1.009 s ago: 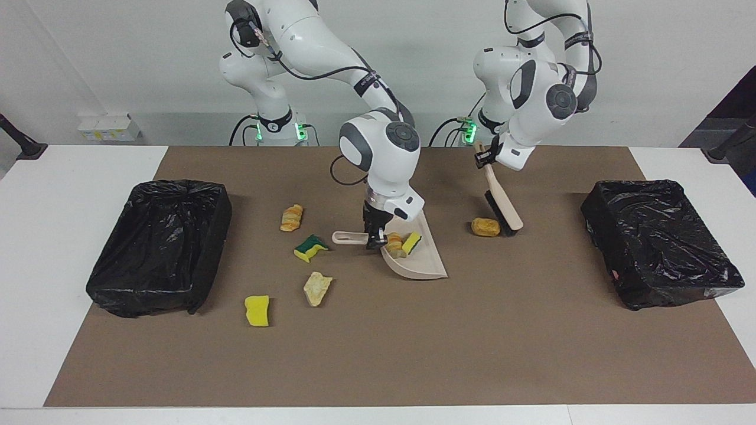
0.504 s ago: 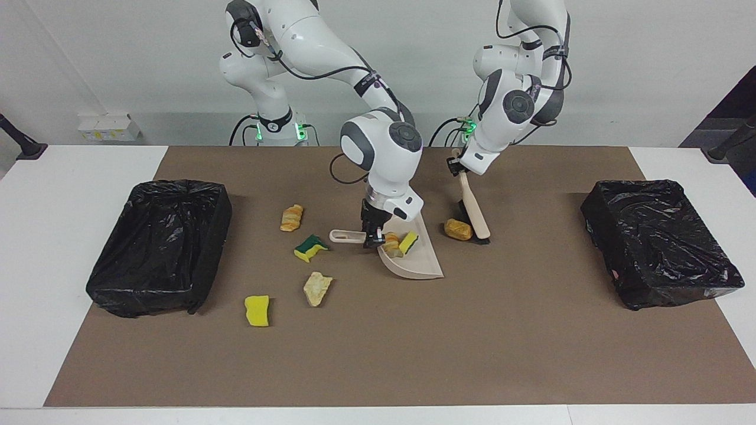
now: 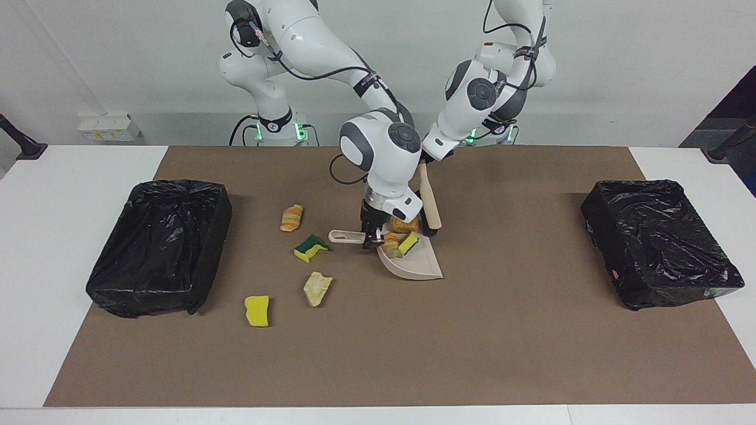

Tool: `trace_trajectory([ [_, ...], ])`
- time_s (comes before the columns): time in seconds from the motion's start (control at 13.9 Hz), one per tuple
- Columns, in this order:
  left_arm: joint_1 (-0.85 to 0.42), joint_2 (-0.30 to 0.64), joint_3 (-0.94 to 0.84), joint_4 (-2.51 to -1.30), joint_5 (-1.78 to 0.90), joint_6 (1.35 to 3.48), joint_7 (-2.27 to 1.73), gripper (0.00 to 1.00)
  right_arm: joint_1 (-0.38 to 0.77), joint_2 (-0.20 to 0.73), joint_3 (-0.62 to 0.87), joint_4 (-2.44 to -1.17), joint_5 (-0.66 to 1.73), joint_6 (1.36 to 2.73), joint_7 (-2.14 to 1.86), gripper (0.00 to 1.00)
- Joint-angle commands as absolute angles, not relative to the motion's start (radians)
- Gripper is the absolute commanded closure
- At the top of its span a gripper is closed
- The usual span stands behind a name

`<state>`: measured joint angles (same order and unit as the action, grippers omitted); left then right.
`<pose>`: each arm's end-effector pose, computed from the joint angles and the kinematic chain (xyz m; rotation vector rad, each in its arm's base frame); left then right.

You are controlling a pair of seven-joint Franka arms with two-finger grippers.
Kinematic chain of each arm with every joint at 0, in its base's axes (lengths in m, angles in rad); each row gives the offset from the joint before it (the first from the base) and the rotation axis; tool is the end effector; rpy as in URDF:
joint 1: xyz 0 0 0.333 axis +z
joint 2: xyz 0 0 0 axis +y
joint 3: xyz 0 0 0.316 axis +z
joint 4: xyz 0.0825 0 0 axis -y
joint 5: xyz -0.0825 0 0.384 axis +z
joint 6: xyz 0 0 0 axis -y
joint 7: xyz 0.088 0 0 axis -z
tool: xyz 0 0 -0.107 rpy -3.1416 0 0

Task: Sweep and dump trash in bin
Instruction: 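Sweep more bread and sponge into the dustpan with the brush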

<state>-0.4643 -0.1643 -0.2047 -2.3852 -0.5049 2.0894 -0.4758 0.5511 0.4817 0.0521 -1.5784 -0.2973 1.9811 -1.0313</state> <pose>0.3478 -0.3057 0.3764 2.8464 0.1349 -0.4561 0.5711 0.3655 0.3559 1.8576 2.2456 -0.1859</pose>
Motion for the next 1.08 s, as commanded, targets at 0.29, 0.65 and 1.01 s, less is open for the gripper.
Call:
trace_trajectory([
  [0.29, -0.45, -0.162, -0.175, -2.316, -0.494, 1.958, -0.497, 1.0, 0.525, 0.471, 0.061, -1.603, -0.304, 2.029, -0.999, 1.0],
  [0.65, -0.33, -0.229, -0.176, -2.145, -0.325, 1.654, -0.489, 1.0, 0.511, 0.471, 0.061, -1.618, -0.287, 2.066, -0.985, 1.0],
  [1.01, -0.341, -0.239, -0.184, -2.125, -0.241, 1.675, -0.497, 1.0, 0.468, 0.411, 0.063, -1.65, -0.258, 2.072, -0.985, 1.0],
])
